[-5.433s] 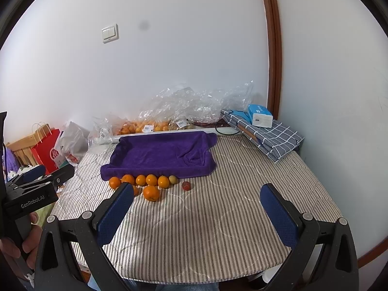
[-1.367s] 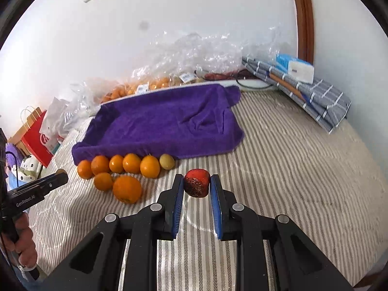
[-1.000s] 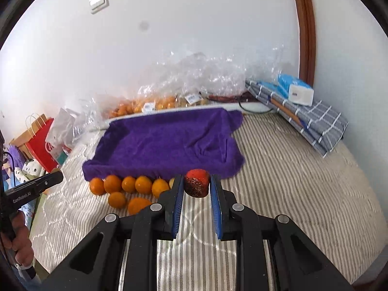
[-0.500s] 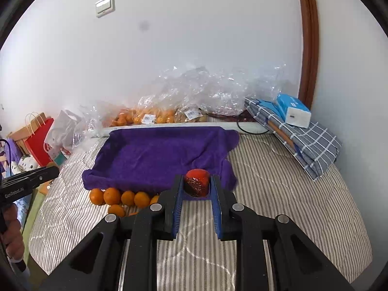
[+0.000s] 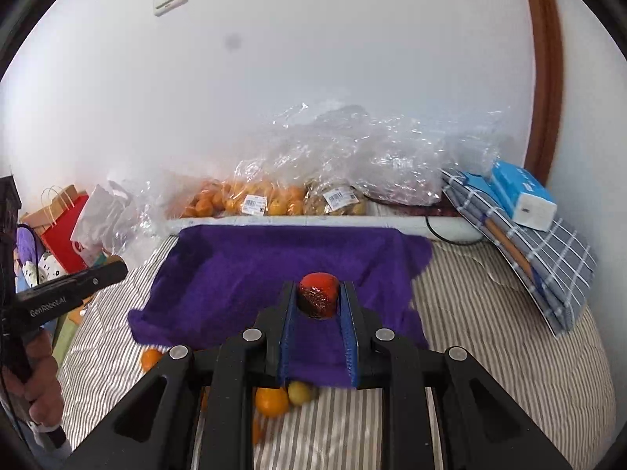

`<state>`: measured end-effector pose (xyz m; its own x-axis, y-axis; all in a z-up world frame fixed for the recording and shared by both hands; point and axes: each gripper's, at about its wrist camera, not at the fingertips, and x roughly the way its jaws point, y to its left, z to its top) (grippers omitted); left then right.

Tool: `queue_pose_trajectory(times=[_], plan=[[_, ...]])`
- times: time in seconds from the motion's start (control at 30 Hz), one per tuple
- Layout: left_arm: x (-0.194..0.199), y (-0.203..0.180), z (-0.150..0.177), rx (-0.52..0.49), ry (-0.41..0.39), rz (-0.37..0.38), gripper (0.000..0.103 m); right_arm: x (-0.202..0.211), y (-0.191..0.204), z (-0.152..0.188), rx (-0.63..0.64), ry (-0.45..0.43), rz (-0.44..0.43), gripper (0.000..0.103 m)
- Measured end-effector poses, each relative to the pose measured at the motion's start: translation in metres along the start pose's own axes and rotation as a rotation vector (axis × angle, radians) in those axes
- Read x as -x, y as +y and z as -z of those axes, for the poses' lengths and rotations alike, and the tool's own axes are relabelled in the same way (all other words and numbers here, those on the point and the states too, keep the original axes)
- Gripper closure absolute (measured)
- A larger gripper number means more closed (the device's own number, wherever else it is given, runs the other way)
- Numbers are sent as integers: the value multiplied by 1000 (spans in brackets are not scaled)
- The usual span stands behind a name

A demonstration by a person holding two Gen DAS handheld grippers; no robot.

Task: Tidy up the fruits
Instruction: 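Carry both held fruits up and over onto the purple towel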

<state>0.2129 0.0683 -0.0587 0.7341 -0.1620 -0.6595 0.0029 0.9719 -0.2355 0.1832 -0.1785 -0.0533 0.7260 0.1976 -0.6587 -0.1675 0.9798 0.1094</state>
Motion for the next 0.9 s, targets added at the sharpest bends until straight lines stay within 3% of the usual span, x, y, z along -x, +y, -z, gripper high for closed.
queue_pose_trajectory(times=[0.37, 0.57, 0.9], plan=[[-59, 14, -30, 30, -2, -19, 77, -84, -11, -35, -22, 18, 3, 81], [-95, 21, -32, 41, 37, -28, 77, -128, -19, -23, -35, 92, 20, 81], [-128, 20, -13, 23, 124, -41, 77, -155, -26, -5, -26, 143, 28, 81]])
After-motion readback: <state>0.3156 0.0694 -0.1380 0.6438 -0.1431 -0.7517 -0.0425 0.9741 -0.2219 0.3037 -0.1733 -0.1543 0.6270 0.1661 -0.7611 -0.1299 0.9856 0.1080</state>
